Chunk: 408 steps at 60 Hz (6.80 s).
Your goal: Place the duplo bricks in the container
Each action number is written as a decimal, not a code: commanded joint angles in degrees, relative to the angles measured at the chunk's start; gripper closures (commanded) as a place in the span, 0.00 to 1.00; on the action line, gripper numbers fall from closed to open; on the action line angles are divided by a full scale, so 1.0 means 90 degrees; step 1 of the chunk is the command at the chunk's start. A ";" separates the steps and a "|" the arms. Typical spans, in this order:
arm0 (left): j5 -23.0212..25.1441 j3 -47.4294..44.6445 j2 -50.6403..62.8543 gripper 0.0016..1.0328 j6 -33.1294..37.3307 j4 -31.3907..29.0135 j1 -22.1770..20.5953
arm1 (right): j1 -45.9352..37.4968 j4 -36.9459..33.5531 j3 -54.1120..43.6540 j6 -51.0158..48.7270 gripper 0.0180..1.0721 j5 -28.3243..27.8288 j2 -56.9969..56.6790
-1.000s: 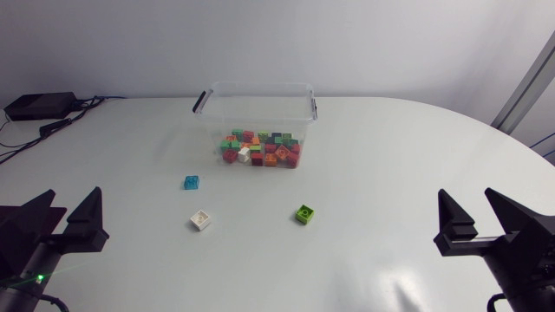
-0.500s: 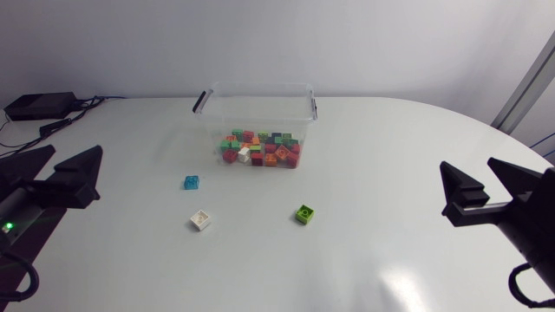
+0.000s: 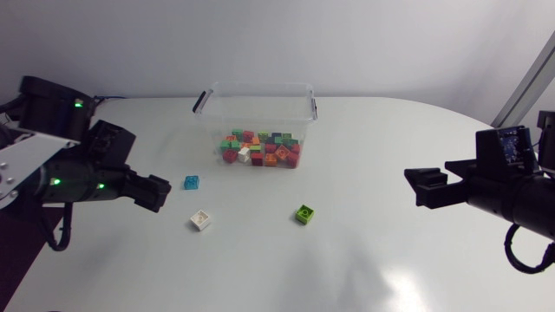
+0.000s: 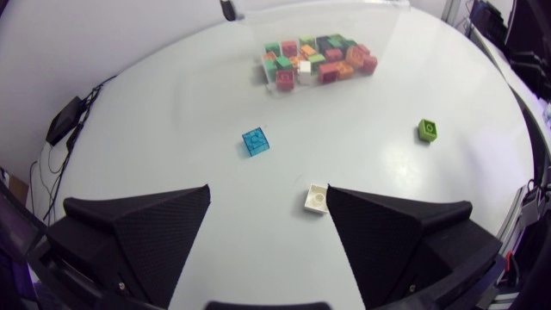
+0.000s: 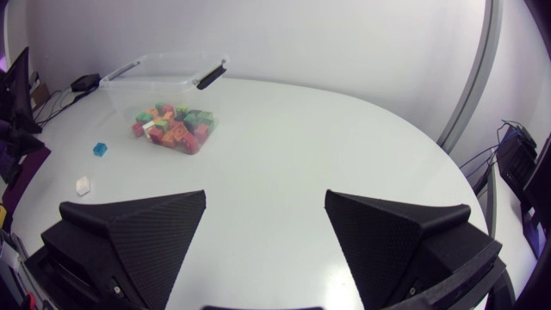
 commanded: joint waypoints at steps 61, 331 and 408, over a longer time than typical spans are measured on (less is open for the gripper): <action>0.0375 0.2449 0.4818 0.31 0.0963 -0.1571 -0.0640 | 0.1580 -0.1276 0.1968 -0.2320 0.05 -0.0139 0.3277; 0.2162 0.4450 0.5882 0.11 0.8112 -0.1297 0.1411 | 0.2283 0.0678 0.3980 -0.1246 0.04 -0.0461 0.4194; 0.2318 0.4577 0.3470 0.85 0.6764 -0.3065 0.0796 | 0.0164 0.1351 0.0298 -0.1324 0.04 -0.0139 0.0239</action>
